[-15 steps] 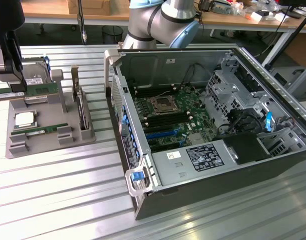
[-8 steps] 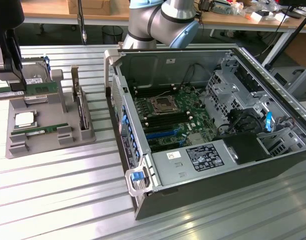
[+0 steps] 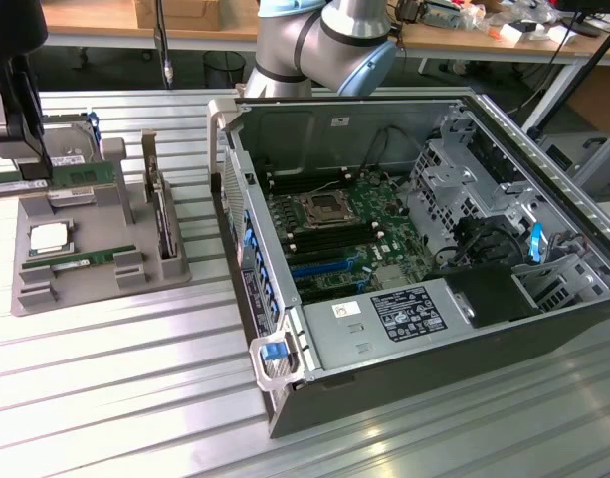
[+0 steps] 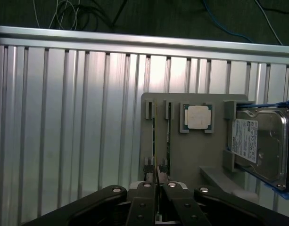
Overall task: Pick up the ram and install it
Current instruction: 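Pick up the ram and move it above insertion slot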
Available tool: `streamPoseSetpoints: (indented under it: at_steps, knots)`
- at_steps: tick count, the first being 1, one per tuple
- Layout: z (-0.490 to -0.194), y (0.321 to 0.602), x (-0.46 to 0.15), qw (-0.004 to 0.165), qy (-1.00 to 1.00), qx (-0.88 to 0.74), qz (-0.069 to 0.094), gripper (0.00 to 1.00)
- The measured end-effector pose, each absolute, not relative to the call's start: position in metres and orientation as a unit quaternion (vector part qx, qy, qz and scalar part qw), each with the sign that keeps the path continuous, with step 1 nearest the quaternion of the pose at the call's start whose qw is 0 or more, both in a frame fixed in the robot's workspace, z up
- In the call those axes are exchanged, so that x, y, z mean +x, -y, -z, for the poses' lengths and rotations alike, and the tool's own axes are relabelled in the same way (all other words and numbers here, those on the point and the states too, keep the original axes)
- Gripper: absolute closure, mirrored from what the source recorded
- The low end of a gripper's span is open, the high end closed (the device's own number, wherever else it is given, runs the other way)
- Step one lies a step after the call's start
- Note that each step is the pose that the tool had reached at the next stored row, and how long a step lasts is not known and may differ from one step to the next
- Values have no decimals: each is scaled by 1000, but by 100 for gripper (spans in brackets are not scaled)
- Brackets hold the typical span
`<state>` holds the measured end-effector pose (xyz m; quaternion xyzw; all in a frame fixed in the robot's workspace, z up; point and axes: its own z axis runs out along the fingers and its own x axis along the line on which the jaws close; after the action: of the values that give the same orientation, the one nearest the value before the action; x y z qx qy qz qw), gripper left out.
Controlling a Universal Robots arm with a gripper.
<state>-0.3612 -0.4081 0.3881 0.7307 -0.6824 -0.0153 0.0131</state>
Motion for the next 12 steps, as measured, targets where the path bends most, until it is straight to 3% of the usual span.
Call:
streamPoseSetpoints:
  at_steps: [12]
  knots:
    - [-392,408,-361,13,682,731,15,88]
